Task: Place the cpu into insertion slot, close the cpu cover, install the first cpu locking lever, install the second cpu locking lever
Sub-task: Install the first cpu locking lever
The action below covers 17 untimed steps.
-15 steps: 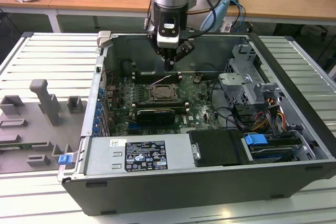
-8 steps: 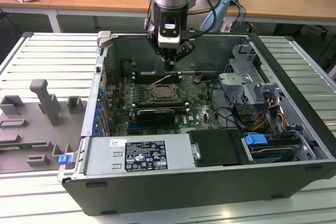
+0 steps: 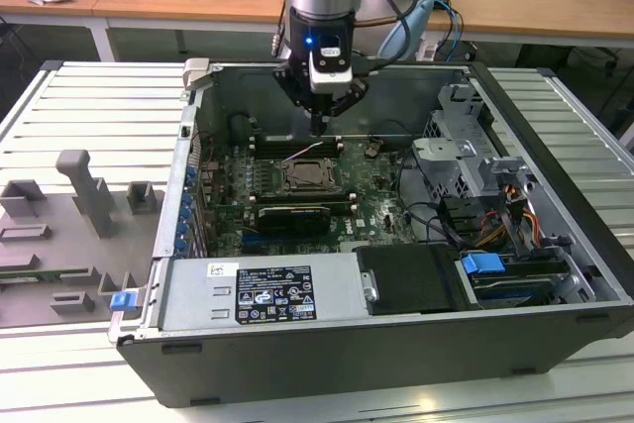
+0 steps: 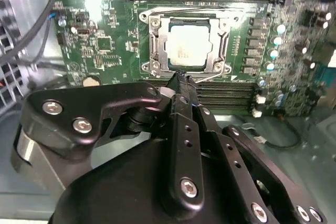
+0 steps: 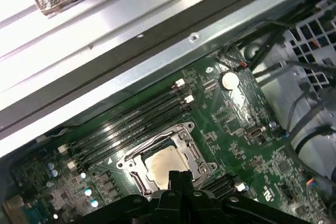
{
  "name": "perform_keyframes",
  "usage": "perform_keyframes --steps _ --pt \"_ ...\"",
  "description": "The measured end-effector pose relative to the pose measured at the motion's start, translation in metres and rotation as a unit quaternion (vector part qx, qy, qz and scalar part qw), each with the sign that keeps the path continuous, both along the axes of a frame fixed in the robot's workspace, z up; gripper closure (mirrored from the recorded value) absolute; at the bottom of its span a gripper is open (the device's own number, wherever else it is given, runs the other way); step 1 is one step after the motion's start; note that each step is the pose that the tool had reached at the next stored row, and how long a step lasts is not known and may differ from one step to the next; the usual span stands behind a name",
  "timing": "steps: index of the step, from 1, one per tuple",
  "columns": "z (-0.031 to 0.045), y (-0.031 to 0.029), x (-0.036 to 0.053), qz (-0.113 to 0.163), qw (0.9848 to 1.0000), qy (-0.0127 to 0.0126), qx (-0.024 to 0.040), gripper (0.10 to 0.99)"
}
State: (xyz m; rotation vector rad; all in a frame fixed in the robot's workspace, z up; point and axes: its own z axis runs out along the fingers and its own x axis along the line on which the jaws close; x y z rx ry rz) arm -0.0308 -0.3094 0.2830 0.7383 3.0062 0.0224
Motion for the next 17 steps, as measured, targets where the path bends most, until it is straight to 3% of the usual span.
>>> perform_keyframes --steps 2,6,9,12,15,16,17 --pt "-0.0007 0.0000 0.0000 0.032 0.9995 0.0001 -0.0001 0.980" --pt "-0.0013 0.0000 0.0007 0.040 0.9992 0.0005 0.0001 0.980" --pt "-0.0024 0.0000 0.0010 0.045 0.9990 0.0045 0.0002 0.980" --pt "-0.0047 0.0000 0.0010 0.097 0.9953 0.0048 -0.0001 0.980" --pt "-0.0065 0.0000 0.0010 0.144 0.9896 0.0048 -0.0003 0.980" --pt "-0.0068 0.0000 0.0010 0.152 0.9883 0.0049 -0.0004 0.980" --pt "-0.0074 0.0000 0.0010 0.171 0.9853 0.0048 -0.0005 0.980"
